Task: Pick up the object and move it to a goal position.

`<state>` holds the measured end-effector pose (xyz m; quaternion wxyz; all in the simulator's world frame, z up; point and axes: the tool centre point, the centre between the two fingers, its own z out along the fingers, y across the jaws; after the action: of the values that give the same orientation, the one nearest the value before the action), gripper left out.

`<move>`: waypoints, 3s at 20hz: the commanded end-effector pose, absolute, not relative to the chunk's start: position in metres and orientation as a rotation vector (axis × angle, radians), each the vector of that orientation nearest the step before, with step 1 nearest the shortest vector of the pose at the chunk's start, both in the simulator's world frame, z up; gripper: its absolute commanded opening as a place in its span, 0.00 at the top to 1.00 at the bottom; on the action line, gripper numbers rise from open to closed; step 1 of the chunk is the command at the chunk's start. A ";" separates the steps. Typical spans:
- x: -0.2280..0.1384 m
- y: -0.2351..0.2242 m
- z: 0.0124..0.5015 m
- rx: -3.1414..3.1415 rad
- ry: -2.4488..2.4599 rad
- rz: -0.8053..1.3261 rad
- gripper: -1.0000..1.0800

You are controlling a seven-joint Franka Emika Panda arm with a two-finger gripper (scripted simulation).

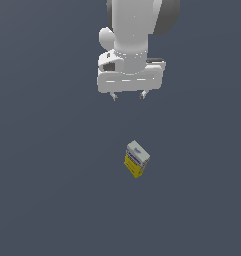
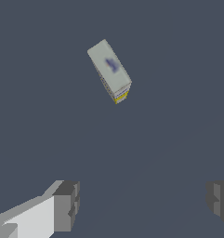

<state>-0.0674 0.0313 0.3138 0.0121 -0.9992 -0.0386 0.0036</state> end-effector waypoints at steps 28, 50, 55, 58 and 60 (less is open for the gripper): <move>0.063 0.062 0.211 -2.991 -0.960 0.001 0.04; 0.068 0.064 0.154 -2.974 -1.012 0.000 0.04; 0.069 0.065 0.152 -2.974 -1.013 0.000 0.04; 0.069 0.065 0.152 -2.974 -1.013 0.000 1.00; 0.069 0.065 0.152 -2.974 -1.013 0.000 1.00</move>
<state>0.0693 0.0648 0.1519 0.0001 -0.9466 -0.3224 0.0002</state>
